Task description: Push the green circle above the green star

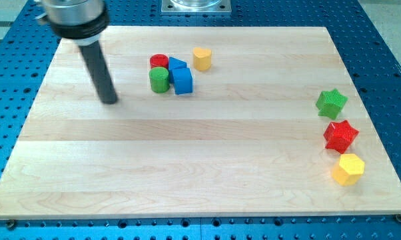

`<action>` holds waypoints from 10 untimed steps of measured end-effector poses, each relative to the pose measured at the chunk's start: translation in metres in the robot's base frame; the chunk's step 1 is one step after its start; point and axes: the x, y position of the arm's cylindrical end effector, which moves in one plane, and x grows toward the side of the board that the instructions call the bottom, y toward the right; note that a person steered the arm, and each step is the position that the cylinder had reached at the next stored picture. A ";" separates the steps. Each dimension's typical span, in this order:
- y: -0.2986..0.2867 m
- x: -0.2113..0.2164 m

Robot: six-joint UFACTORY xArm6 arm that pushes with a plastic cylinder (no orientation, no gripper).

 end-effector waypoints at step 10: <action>0.276 -0.071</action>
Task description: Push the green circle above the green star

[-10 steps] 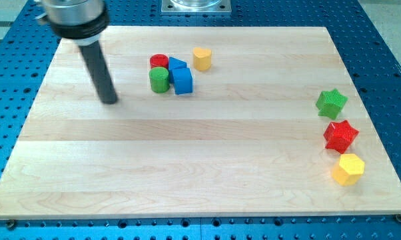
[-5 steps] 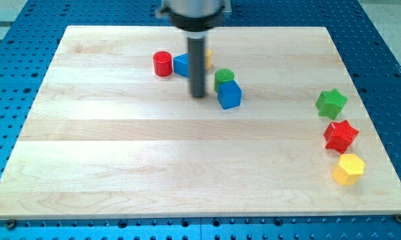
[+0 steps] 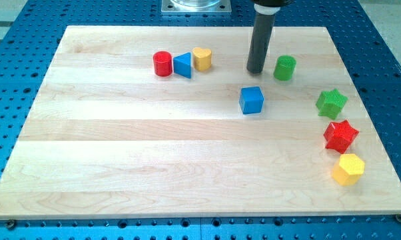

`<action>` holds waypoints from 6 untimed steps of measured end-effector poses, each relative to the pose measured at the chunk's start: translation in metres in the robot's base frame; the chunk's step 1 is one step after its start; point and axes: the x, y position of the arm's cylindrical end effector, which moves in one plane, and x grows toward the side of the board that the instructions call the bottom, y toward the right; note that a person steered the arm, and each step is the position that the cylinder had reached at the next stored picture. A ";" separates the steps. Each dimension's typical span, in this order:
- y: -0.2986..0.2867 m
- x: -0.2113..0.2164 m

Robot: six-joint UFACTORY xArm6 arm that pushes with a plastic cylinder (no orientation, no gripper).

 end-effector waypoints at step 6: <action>-0.042 0.038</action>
